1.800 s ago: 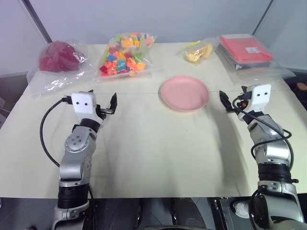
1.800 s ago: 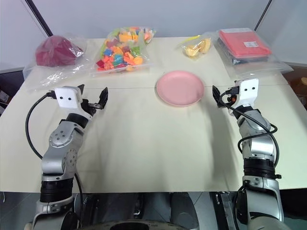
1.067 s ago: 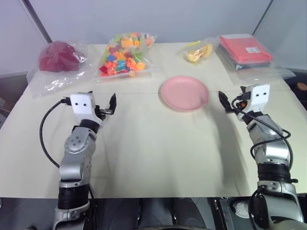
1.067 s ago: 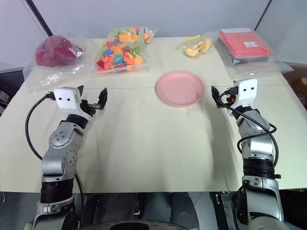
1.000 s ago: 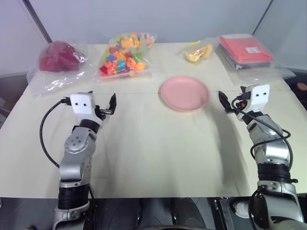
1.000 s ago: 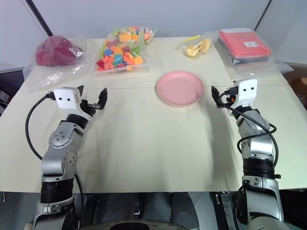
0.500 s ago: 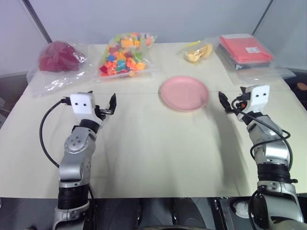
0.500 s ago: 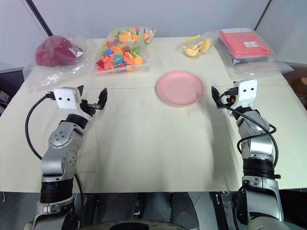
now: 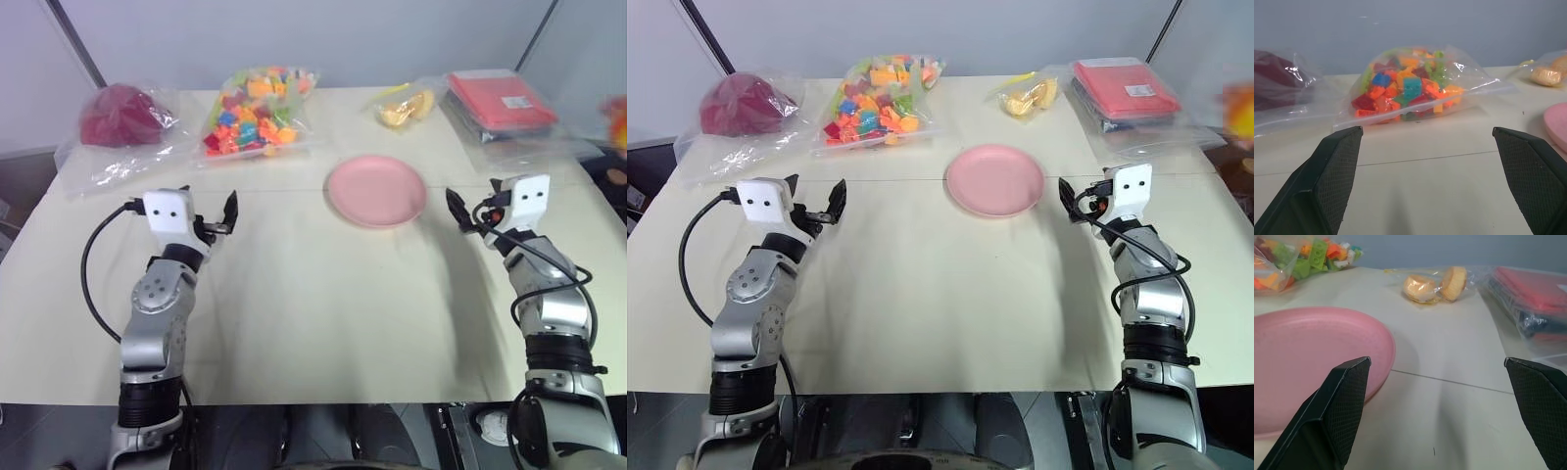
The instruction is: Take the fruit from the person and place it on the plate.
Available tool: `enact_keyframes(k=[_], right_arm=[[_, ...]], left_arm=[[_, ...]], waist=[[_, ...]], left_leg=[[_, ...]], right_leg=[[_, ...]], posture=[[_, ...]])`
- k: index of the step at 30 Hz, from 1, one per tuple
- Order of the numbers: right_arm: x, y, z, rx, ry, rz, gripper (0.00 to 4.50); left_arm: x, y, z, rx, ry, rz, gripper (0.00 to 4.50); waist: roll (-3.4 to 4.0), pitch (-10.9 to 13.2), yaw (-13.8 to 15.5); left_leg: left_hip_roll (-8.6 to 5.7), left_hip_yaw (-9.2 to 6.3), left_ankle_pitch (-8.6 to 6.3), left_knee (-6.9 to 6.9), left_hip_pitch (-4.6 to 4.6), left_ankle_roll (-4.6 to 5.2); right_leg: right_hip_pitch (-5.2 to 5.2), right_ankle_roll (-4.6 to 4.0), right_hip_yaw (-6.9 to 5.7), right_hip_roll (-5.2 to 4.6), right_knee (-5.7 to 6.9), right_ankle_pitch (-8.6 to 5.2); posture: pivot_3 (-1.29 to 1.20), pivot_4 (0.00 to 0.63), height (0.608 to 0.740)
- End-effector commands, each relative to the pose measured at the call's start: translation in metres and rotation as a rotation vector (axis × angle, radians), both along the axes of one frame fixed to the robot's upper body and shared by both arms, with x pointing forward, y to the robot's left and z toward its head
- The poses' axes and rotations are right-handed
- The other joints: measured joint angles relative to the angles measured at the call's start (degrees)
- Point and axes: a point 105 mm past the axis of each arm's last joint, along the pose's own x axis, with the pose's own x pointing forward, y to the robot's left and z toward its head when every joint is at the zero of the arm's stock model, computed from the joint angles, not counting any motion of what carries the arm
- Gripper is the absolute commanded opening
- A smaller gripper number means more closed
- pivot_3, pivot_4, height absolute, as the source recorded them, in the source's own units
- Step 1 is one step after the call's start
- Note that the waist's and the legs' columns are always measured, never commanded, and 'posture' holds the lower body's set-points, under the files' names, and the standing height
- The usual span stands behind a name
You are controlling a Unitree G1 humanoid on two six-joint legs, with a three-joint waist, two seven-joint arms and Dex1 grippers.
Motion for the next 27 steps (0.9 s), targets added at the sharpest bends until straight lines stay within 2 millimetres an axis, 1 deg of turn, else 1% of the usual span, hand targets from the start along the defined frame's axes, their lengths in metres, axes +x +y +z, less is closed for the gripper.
enact_keyframes(k=[1, 13, 19, 21, 22, 25, 27], right_arm=[[0.000, -0.001, 0.014, -0.015, -0.055, 0.001, 4.50], [0.000, 0.000, 0.014, -0.013, -0.057, -0.001, 4.50], [0.000, 0.001, 0.014, -0.012, -0.056, 0.001, 4.50], [-0.001, 0.003, 0.017, -0.032, -0.062, 0.016, 4.50], [-0.002, 0.005, 0.020, -0.034, -0.065, 0.037, 4.50], [-0.018, 0.037, 0.033, -0.011, -0.049, 0.294, 4.50], [-0.032, 0.053, 0.041, -0.025, -0.013, 0.438, 4.50]], left_arm=[[-0.005, 0.000, 0.014, 0.006, -0.059, -0.004, 4.44], [-0.004, 0.000, 0.014, 0.013, -0.059, -0.010, 4.44], [-0.003, 0.005, 0.017, 0.023, -0.062, -0.002, 4.44], [-0.003, 0.005, 0.017, 0.027, -0.060, -0.003, 4.44], [-0.004, 0.005, 0.017, 0.028, -0.060, -0.004, 4.44], [-0.003, 0.004, 0.015, 0.032, -0.052, -0.010, 4.44], [-0.003, 0.003, 0.014, 0.035, -0.047, -0.017, 4.44]], waist=[[0.00, 0.00, -0.01], [0.00, 0.00, 0.00], [0.00, 0.00, 0.00], [0.00, 0.00, 0.00], [0.00, 0.00, 0.00], [0.00, 0.00, 0.02], [0.00, 0.00, 0.01]], left_leg=[[0.00, 0.00, 0.00, 0.00, 0.00, 0.00], [0.00, 0.00, 0.00, 0.00, 0.00, 0.00], [0.00, 0.00, 0.00, 0.00, 0.00, 0.00], [0.00, 0.00, 0.00, 0.00, 0.00, 0.00], [0.00, 0.00, 0.00, 0.00, 0.00, 0.00], [0.00, 0.00, 0.00, -0.01, 0.00, 0.00], [0.00, -0.02, -0.01, -0.01, 0.00, 0.01]], right_leg=[[0.00, 0.00, 0.00, 0.00, 0.00, 0.00], [0.00, 0.00, 0.00, 0.00, 0.00, 0.00], [0.00, 0.00, 0.00, 0.00, 0.00, 0.00], [0.00, 0.00, 0.00, 0.00, 0.00, 0.00], [0.00, 0.00, 0.00, 0.00, 0.00, 0.00], [0.00, 0.00, 0.00, 0.00, -0.01, 0.00], [0.00, 0.00, -0.01, 0.00, -0.02, 0.00]], posture=[[0.00, 0.150, 0.740], [0.00, 0.150, 0.740], [0.00, 0.150, 0.740], [0.00, 0.150, 0.740], [0.00, 0.150, 0.740], [0.00, 0.150, 0.740], [0.00, 0.150, 0.740]])
